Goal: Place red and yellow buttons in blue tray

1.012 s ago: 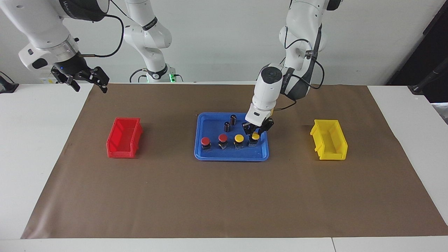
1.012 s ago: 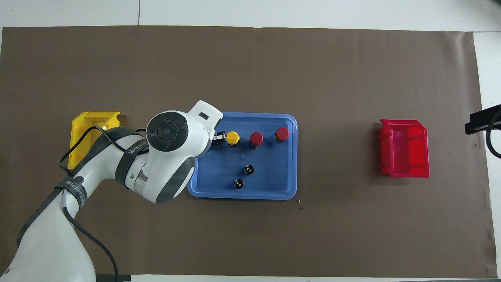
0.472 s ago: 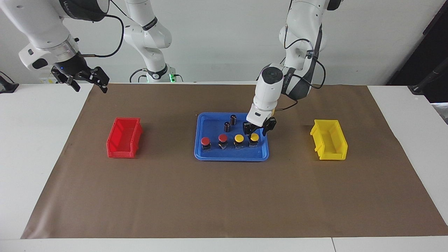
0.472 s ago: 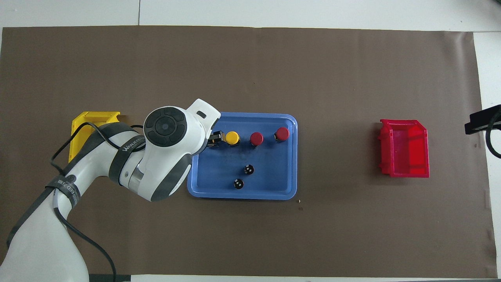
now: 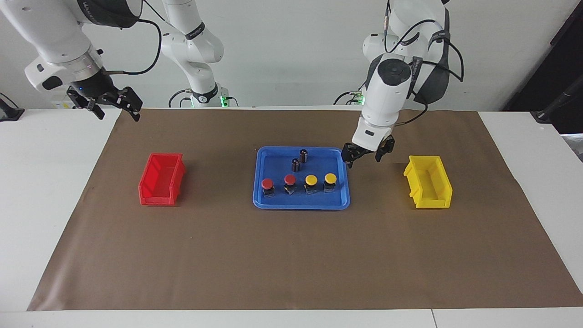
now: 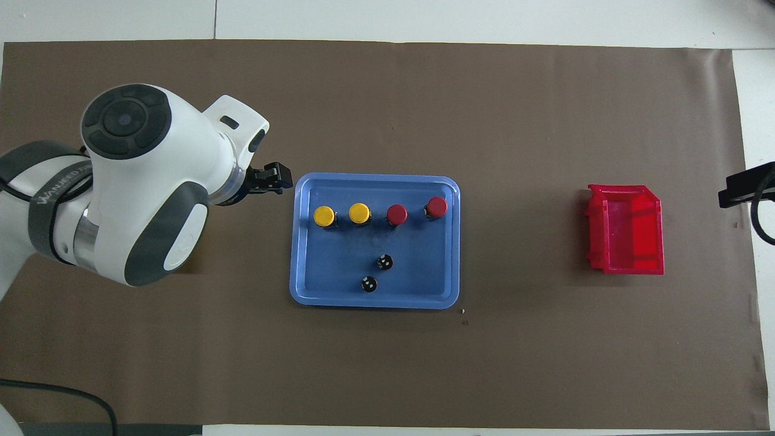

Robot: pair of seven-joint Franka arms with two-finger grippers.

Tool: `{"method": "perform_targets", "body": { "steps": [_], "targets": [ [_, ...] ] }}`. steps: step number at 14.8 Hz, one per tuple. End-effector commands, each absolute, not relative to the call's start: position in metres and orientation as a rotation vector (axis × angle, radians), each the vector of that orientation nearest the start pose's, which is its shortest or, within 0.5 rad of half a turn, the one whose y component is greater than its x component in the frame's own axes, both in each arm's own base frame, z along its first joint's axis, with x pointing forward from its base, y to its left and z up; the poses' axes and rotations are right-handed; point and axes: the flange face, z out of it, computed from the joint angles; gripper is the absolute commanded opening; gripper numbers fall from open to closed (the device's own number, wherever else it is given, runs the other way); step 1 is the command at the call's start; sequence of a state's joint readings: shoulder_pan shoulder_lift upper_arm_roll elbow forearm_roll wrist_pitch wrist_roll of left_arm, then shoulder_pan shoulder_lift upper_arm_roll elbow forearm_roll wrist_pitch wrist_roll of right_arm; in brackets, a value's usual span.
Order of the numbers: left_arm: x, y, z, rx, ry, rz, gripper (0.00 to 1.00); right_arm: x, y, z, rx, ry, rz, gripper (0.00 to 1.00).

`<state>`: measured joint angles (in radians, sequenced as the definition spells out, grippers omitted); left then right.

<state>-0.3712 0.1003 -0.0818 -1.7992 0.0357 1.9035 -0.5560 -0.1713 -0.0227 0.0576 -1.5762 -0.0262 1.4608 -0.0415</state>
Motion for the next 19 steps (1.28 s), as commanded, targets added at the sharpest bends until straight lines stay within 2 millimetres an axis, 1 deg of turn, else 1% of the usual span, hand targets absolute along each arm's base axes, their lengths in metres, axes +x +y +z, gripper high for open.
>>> {"method": "perform_targets", "body": {
  "steps": [1, 2, 3, 5, 8, 10, 12, 14, 15, 16, 19],
  "targets": [
    [0.542, -0.225, 0.504, -3.129, 0.039, 0.033, 1.0, 0.527, -0.062, 0.625, -3.156, 0.085, 0.156, 1.0],
    [0.548, -0.202, 0.514, -3.131, 0.055, 0.033, 1.0, 0.527, -0.063, 0.625, -3.156, 0.09, 0.156, 1.0],
    [0.548, -0.187, 0.525, -3.135, 0.074, 0.017, 1.0, 0.527, -0.062, 0.625, -3.156, 0.085, 0.156, 1.0],
    [0.55, -0.162, 0.544, -3.139, 0.069, -0.006, 1.0, 0.528, -0.062, 0.625, -3.157, 0.085, 0.154, 1.0],
    [0.553, -0.125, 0.575, -3.132, 0.058, 0.046, 1.0, 0.528, -0.062, 0.625, -3.157, 0.088, 0.154, 1.0],
    [0.547, -0.101, 0.594, -3.134, 0.046, 0.062, 1.0, 0.527, -0.062, 0.625, -3.156, 0.088, 0.156, 1.0],
    [0.544, -0.077, 0.603, -3.164, 0.025, 0.063, 1.0, 0.528, -0.062, 0.625, -3.157, 0.088, 0.154, 1.0],
    [0.544, -0.058, 0.604, -3.169, 0.067, 0.074, 1.0, 0.528, -0.062, 0.625, -3.157, 0.088, 0.154, 1.0],
    [0.544, -0.053, 0.606, -3.169, 0.105, 0.071, 1.0, 0.527, -0.062, 0.625, -3.156, 0.088, 0.156, 1.0],
    [0.544, -0.052, 0.609, -3.169, 0.13, 0.061, 1.0, 0.527, -0.062, 0.625, -3.156, 0.088, 0.156, 1.0],
    [0.544, -0.044, 0.611, -3.17, 0.111, 0.063, 1.0, 0.528, -0.062, 0.625, -3.157, 0.088, 0.154, 1.0]
  ]
}}
